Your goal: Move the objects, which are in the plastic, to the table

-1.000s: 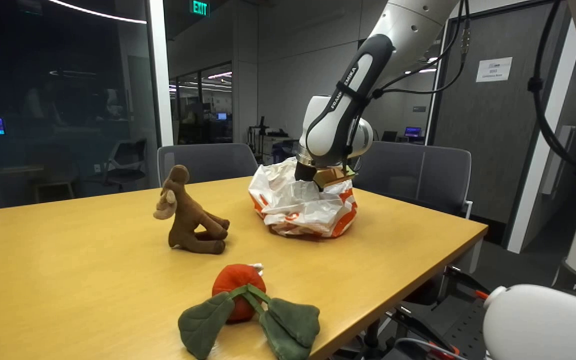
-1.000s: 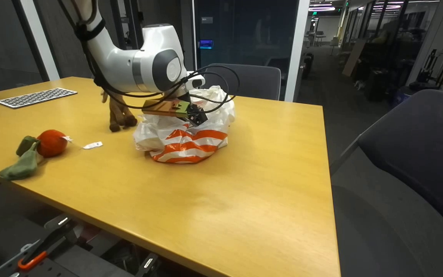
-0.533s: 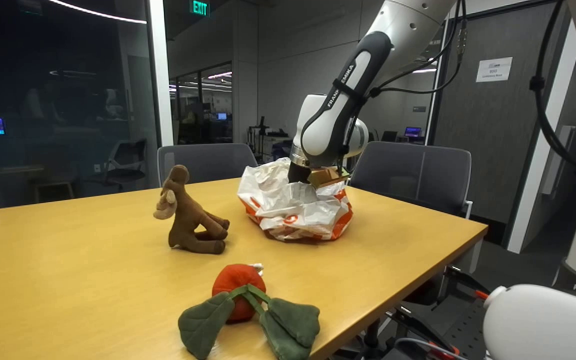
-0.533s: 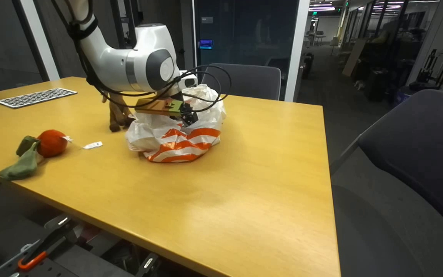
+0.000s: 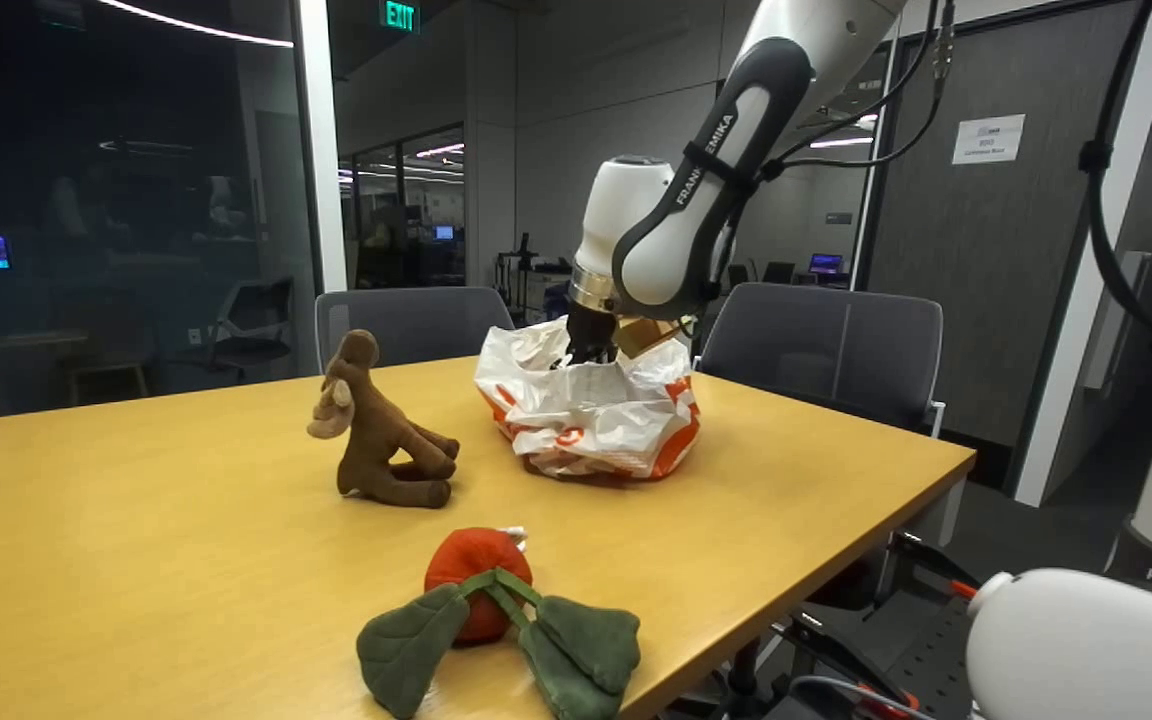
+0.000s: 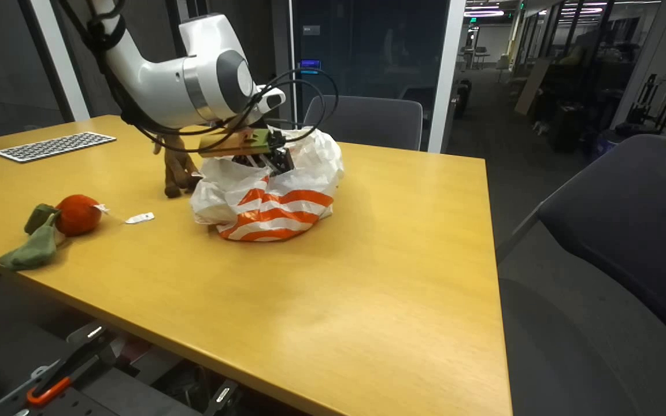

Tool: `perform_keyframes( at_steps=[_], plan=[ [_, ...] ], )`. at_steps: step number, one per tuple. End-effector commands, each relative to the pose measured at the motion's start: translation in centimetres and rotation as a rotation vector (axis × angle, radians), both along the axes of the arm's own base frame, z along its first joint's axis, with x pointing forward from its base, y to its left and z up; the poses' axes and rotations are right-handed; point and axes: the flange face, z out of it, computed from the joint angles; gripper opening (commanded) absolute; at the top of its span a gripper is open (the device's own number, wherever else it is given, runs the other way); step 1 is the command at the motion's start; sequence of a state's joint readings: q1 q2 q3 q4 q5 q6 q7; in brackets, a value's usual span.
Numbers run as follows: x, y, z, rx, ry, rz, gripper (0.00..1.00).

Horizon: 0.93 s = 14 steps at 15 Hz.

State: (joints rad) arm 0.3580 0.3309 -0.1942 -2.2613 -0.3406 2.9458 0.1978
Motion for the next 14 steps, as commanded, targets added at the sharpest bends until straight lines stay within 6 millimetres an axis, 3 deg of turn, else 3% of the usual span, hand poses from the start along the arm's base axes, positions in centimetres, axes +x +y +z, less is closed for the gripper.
perform_keyframes(
  at_steps=[1,4,5,7,10,14],
  plan=[
    [-0.7,0.3,4.5,-0.071,-0.102,0.019,0.00],
    [-1.1,0.8,6.7,-0.064,-0.155,0.002,0.01],
    [-1.4,1.1,6.7,-0.052,-0.152,0.007,0.26],
    [-2.1,1.5,5.8,-0.015,-0.125,0.009,0.31],
    [-2.2,2.0,3.6,-0.002,-0.088,-0.005,0.53],
    [-1.0,1.7,2.1,-0.017,-0.065,-0.025,0.84]
  ],
)
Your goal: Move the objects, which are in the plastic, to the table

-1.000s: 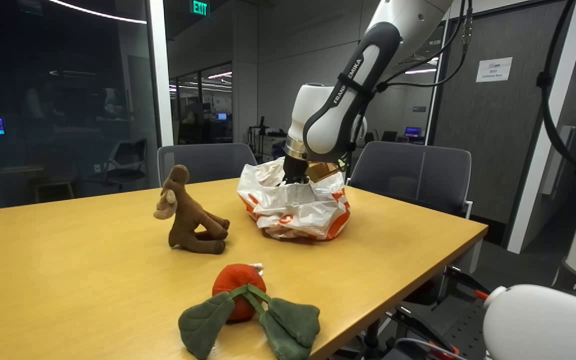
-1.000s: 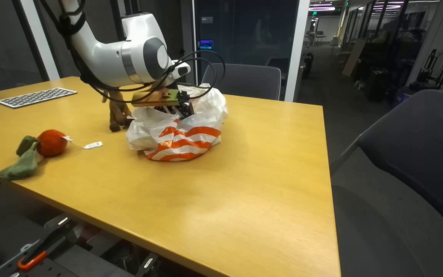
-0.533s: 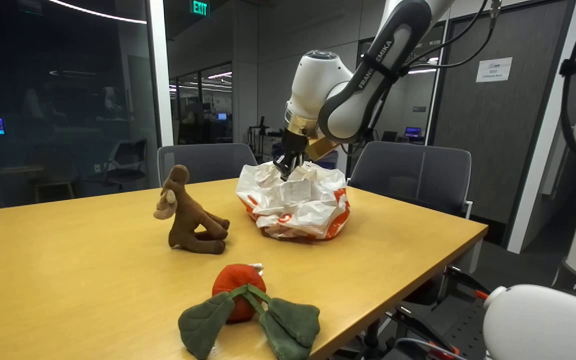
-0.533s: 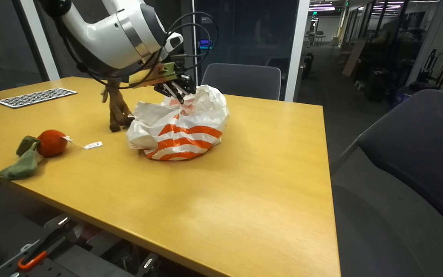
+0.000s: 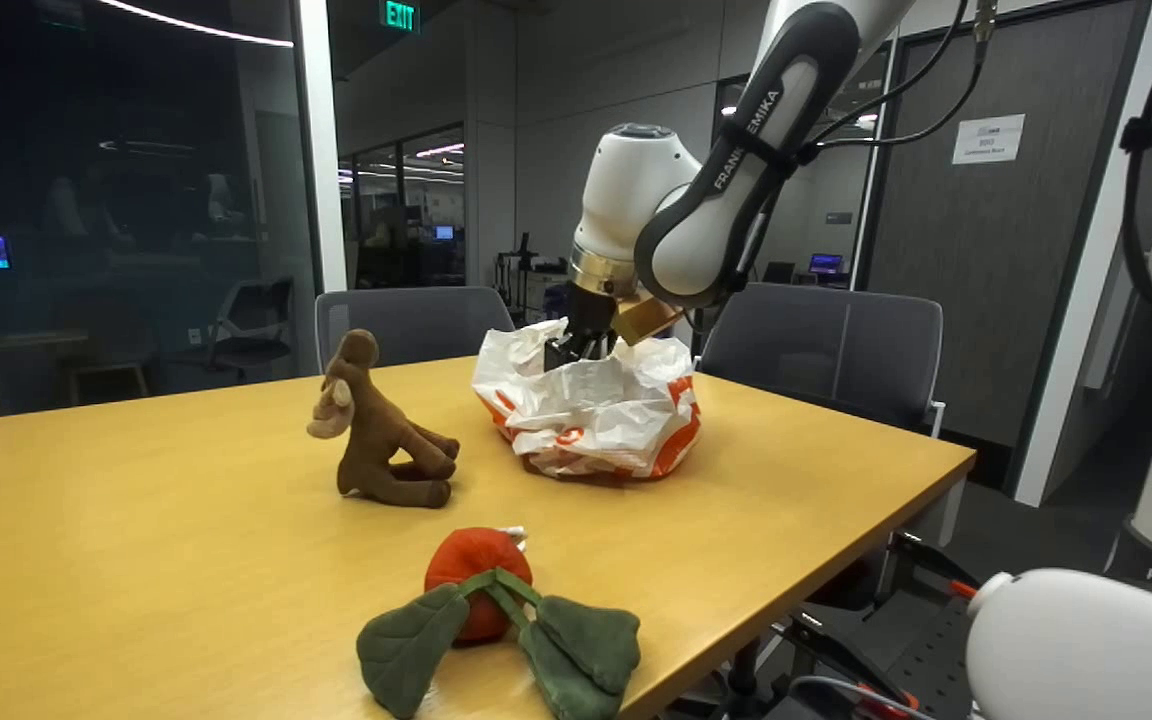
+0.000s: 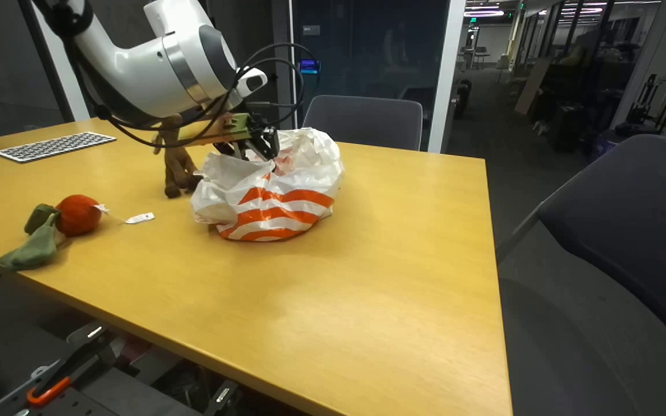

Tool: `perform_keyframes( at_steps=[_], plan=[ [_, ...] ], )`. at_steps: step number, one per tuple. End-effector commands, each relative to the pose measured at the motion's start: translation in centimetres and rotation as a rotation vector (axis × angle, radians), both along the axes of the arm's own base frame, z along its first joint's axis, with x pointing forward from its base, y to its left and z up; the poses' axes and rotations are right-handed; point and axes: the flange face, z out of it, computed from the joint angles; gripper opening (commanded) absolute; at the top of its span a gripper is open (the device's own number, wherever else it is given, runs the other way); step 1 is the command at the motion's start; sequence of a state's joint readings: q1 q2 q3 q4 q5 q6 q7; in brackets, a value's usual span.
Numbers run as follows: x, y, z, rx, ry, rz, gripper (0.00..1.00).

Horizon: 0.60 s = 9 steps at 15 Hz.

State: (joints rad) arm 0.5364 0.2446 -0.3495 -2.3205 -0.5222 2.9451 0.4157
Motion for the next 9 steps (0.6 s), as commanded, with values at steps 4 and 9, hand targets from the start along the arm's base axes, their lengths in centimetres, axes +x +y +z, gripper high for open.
perform_keyframes(
  at_steps=[4,9],
  plan=[
    [2.7,-1.6,-1.9,0.004,0.027,-0.035,1.00],
    [3.7,-2.4,-4.0,0.053,0.087,-0.063,1.00]
  ],
)
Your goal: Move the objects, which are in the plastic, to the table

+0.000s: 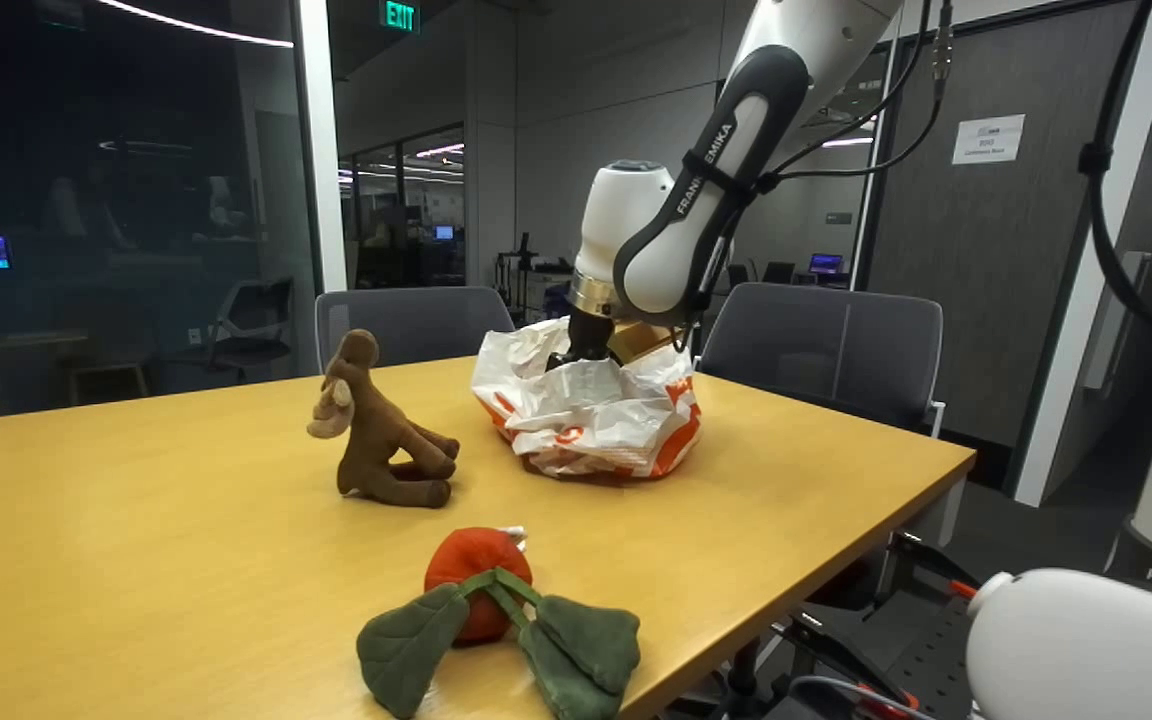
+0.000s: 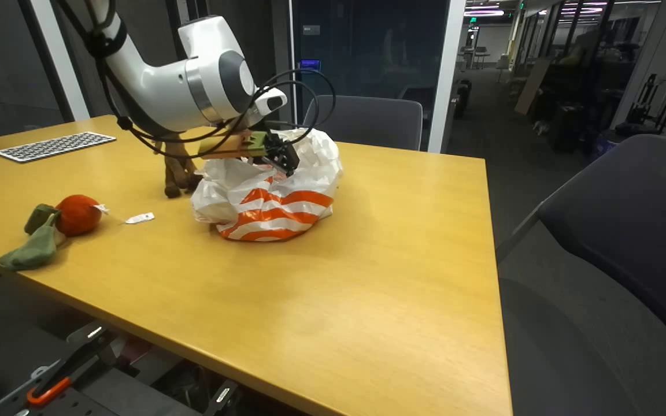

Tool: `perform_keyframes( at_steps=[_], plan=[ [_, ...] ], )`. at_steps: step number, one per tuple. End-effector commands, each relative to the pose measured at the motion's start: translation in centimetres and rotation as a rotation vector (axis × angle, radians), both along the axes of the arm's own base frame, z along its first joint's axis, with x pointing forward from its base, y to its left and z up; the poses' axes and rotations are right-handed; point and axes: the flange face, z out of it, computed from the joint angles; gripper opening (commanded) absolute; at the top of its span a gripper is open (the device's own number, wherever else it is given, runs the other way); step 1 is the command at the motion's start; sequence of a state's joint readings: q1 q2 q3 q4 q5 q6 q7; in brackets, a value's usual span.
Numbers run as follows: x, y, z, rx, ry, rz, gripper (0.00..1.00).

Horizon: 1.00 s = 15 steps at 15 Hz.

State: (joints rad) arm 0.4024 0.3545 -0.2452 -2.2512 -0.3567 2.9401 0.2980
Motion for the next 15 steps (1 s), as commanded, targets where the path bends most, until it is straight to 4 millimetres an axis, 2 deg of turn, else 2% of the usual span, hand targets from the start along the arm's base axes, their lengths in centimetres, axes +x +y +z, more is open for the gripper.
perform_keyframes(
  at_steps=[1,2,3,5,6,9,10,13,15],
  plan=[
    [1.3,-0.4,-1.0,0.025,0.034,-0.004,1.00],
    [1.4,-0.5,-1.3,0.018,0.045,0.000,0.95],
    [1.4,-0.7,-1.5,0.018,0.051,0.005,0.75],
    [1.2,-0.8,-1.7,0.023,0.056,0.006,0.70],
    [1.2,-0.7,-1.7,0.023,0.058,0.007,0.64],
    [0.9,-0.4,-1.7,0.033,0.051,0.004,0.37],
    [0.8,-0.2,-1.7,0.035,0.049,0.005,0.33],
    [0.7,-0.1,-1.4,0.028,0.038,0.008,0.33],
    [0.5,0.0,-0.3,0.028,0.006,0.007,0.33]
  ],
)
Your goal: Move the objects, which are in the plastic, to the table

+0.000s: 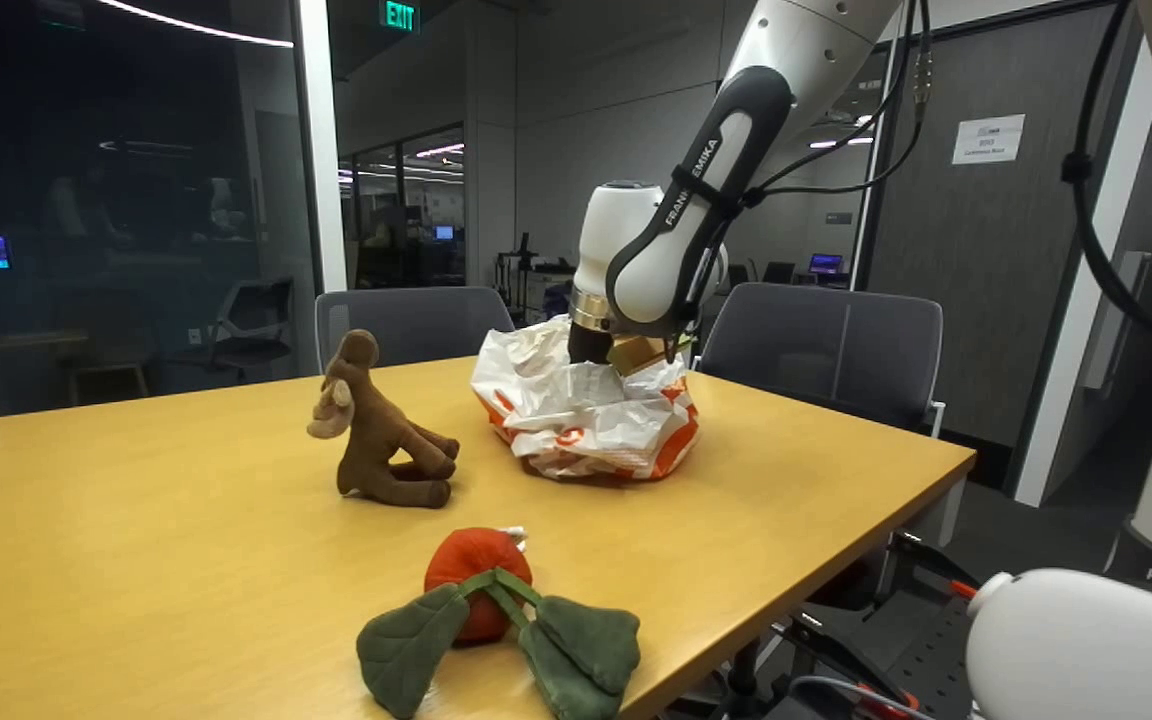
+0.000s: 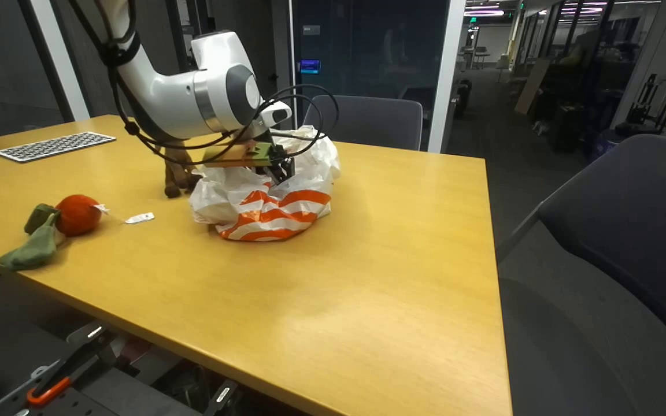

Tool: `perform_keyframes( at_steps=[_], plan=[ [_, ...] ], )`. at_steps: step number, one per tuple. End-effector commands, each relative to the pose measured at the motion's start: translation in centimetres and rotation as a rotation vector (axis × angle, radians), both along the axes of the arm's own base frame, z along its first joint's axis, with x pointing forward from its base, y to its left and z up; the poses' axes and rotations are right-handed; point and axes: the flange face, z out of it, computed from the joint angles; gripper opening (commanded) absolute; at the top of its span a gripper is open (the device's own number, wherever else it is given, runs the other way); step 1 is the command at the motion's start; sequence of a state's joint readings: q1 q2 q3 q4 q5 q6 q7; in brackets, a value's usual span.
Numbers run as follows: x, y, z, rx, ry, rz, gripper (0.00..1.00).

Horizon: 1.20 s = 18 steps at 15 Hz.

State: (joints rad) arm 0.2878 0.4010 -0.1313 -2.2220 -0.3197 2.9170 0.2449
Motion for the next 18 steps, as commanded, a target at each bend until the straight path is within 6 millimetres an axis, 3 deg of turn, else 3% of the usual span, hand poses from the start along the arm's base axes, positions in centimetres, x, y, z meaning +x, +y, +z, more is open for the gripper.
perform_keyframes(
  at_steps=[1,8,12,18],
  plan=[
    [0.0,0.5,2.6,0.015,-0.072,0.002,0.33],
    [-3.0,3.2,11.0,0.045,-0.214,0.019,0.33],
    [-7.3,7.0,14.6,0.048,-0.224,0.153,0.33],
    [-14.5,13.8,17.4,0.061,-0.275,0.491,0.33]
  ],
)
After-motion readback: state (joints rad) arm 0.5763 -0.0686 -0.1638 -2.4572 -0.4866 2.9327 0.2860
